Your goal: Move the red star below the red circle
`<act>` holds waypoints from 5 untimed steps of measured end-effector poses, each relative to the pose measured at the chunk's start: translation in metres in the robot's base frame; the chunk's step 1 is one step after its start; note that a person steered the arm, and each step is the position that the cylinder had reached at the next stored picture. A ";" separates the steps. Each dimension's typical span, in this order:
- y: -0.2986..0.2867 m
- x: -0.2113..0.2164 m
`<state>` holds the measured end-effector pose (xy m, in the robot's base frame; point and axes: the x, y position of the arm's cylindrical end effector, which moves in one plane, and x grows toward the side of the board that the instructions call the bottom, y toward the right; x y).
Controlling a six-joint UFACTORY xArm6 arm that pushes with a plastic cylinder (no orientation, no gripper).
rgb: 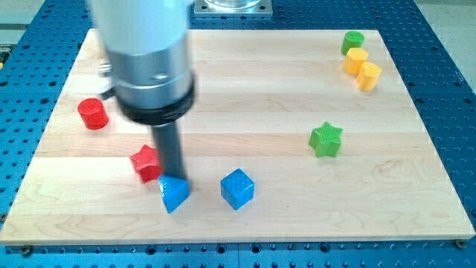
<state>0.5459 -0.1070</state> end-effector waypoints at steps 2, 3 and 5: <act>-0.083 -0.071; -0.094 -0.073; -0.051 -0.133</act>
